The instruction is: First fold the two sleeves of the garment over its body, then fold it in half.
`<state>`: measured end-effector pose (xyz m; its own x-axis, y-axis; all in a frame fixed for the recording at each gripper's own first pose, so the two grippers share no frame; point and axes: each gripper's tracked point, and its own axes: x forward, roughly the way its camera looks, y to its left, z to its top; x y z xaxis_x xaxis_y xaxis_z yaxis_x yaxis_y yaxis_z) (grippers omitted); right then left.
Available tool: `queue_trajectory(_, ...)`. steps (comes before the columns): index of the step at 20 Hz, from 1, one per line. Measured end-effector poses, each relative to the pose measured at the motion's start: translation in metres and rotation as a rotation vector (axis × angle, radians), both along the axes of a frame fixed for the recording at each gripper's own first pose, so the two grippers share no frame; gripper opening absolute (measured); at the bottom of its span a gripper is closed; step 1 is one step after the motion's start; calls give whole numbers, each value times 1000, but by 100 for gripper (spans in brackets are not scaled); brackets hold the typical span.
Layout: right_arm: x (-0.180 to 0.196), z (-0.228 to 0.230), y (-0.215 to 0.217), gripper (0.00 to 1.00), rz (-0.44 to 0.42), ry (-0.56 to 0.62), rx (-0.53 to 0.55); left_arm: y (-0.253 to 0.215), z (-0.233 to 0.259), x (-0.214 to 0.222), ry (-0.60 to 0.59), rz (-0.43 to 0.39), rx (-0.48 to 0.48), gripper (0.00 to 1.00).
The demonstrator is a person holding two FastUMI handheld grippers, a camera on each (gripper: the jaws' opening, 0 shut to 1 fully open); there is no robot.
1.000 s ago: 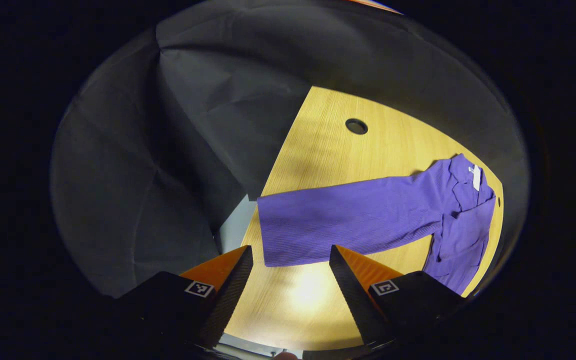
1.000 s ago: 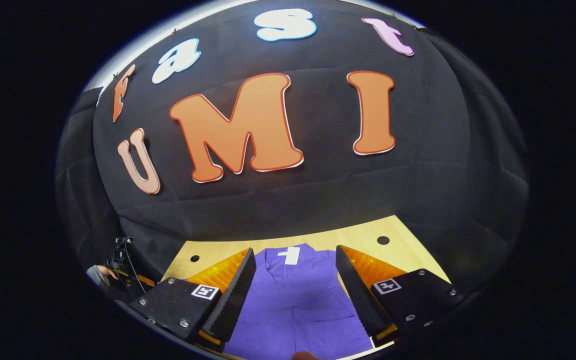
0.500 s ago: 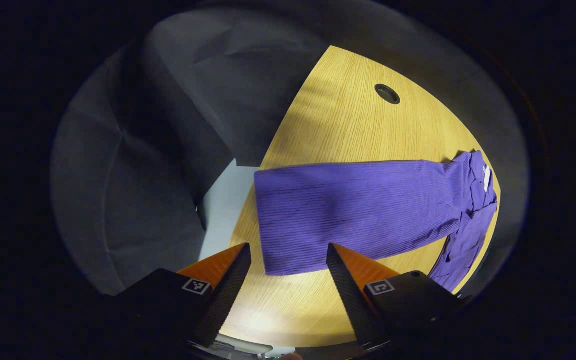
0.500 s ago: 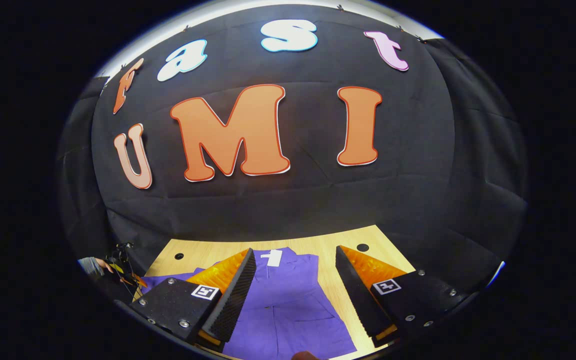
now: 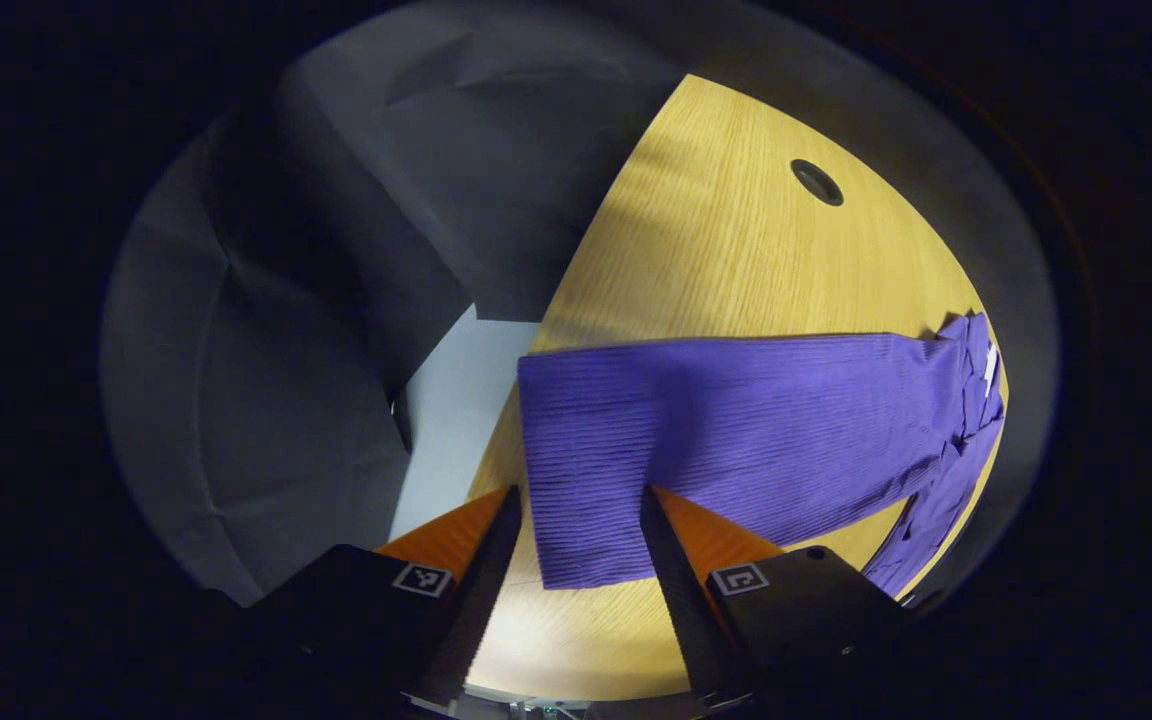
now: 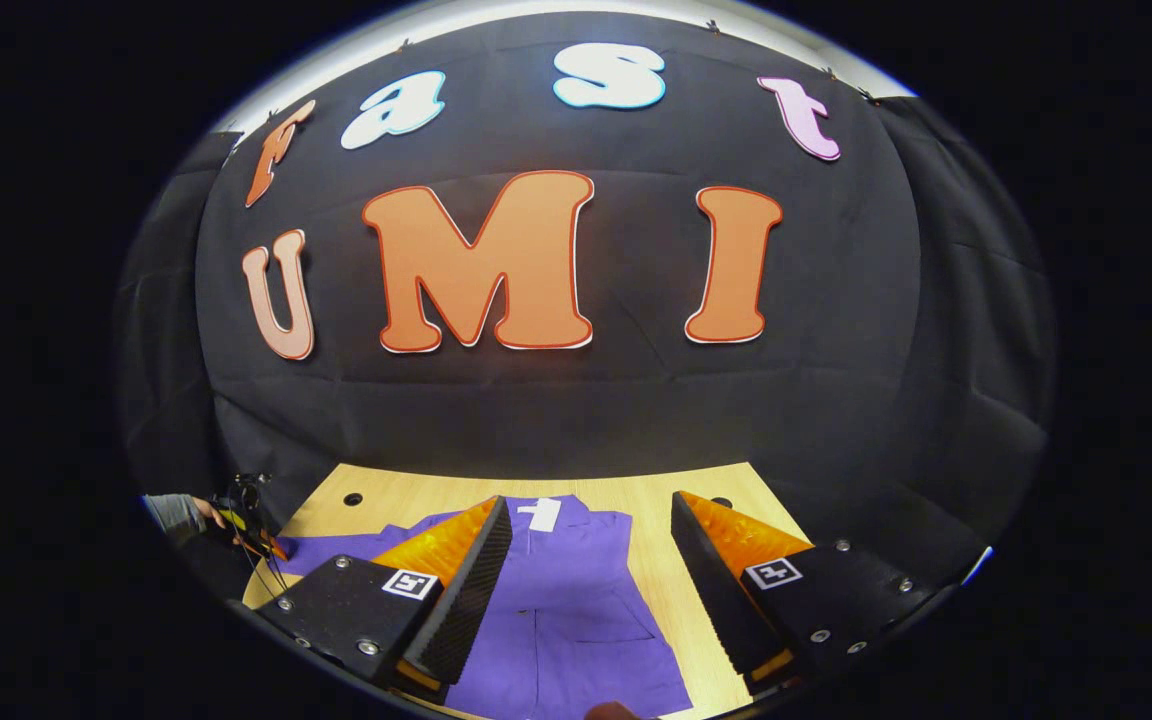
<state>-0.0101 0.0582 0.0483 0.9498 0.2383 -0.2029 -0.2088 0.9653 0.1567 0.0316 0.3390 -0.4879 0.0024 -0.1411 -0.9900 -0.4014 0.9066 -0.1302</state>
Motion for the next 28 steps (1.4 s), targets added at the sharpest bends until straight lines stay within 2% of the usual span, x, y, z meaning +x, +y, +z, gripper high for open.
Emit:
queue_trajectory(2, 1, -2, -1, 96, 3, 6, 13, 5, -2, -2, 25, 13, 35, 73)
queue_trajectory(3, 1, -2, -2, 96, 2, 8, 19, 2, -2, -1, 31, 15, 31, 59)
queue_trajectory(5, 3, -5, -7, 96, -2, 13, 27, -6, -3, 2, 25, 23, 21, 45)
queue_trajectory(7, 3, -10, -13, 96, -3, 20, 34, -12, -1, 7, 21, 37, 10, 23)
queue_trajectory(9, 3, -14, -20, 96, -6, 27, 42, -15, 1, 7, 16, 49, -5, 10)
queue_trajectory(12, 4, -19, -34, 96, -15, 33, 47, -25, 19, 17, -33, 41, -18, 6)
queue_trajectory(18, 9, -18, -51, 96, 0, 19, 73, -61, 101, 49, -185, -114, -1, 5)
queue_trajectory(28, 19, -26, -98, 96, 12, -10, 25, -210, 247, 81, -385, -376, -96, 5)
